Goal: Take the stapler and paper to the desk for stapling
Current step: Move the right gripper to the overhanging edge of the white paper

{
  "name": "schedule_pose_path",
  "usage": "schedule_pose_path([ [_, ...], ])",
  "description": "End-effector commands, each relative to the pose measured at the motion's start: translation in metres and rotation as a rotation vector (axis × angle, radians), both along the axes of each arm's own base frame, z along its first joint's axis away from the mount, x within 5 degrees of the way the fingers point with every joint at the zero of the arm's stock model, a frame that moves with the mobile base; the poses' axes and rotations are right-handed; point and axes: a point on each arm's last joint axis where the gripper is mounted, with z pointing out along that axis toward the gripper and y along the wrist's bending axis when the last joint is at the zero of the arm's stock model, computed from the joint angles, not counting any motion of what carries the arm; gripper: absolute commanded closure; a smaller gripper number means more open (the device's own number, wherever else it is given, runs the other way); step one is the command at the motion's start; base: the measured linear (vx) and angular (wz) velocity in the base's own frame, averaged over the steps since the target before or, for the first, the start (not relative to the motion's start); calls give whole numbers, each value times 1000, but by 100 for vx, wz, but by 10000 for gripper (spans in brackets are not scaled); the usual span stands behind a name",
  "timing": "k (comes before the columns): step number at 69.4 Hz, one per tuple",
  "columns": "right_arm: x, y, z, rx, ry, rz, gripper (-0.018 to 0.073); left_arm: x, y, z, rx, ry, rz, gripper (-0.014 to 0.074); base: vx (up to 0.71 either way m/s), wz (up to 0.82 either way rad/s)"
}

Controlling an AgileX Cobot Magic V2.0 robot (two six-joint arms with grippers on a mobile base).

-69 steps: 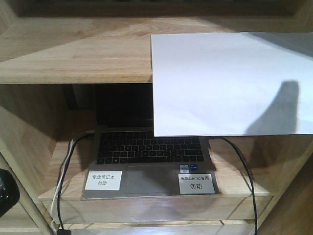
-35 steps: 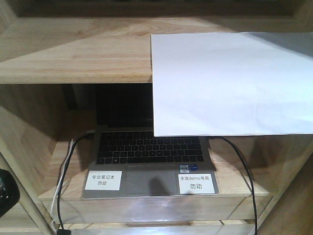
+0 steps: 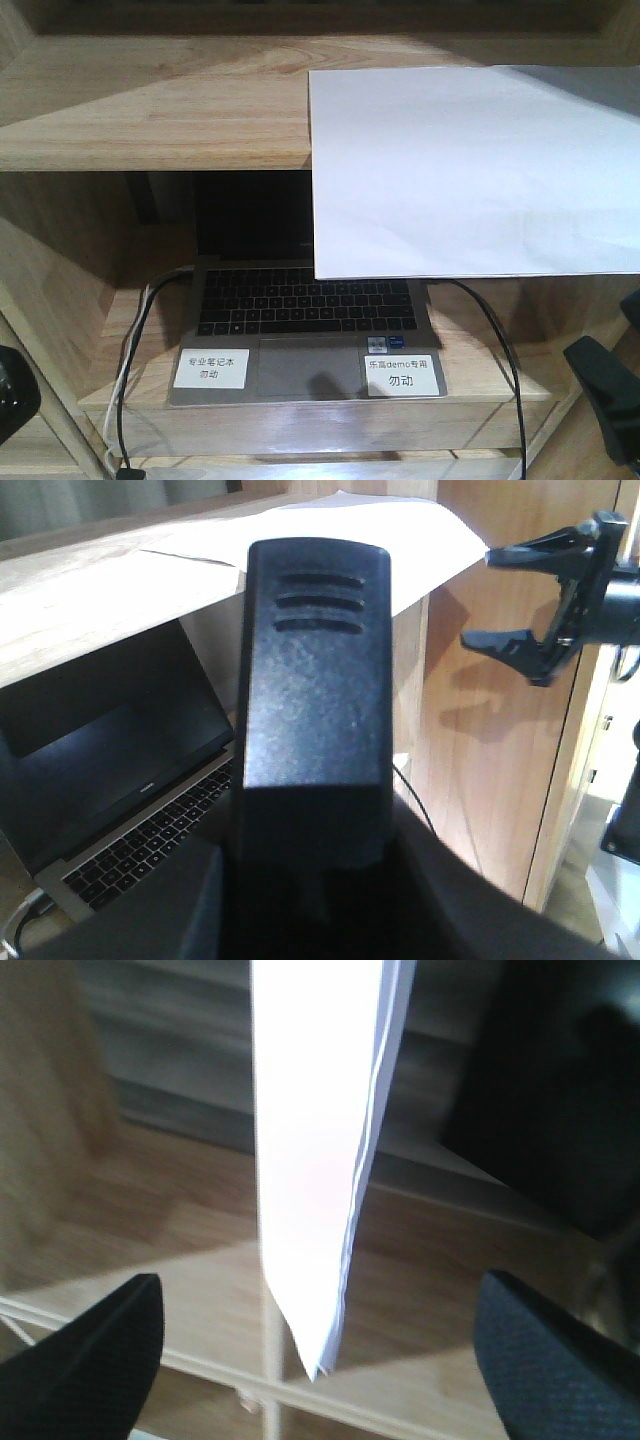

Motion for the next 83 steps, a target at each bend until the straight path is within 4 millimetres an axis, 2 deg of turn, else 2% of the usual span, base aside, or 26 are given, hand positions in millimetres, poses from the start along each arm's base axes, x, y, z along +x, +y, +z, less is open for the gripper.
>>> schedule_pose_path([
  [1, 3, -2, 5, 87, -110, -32, -34, 1, 0, 18, -108, -70, 6, 603, 0, 0],
  [11, 10, -5, -4, 119, -168, -110, -34, 1, 0, 18, -108, -70, 6, 603, 0, 0],
  [25, 22, -4, -1, 130, -271, -186, -34, 1, 0, 18, -108, -70, 6, 603, 0, 0],
  [53, 45, 8, -10, 129, -293, -214, -34, 1, 0, 18, -108, -70, 6, 603, 0, 0],
  [72, 55, 18, 14, 110, -385, -213, -34, 1, 0, 18, -108, -70, 6, 603, 0, 0],
  [83, 67, 25, 20, 101, -386, -216, -34, 1, 0, 18, -108, -70, 6, 603, 0, 0],
])
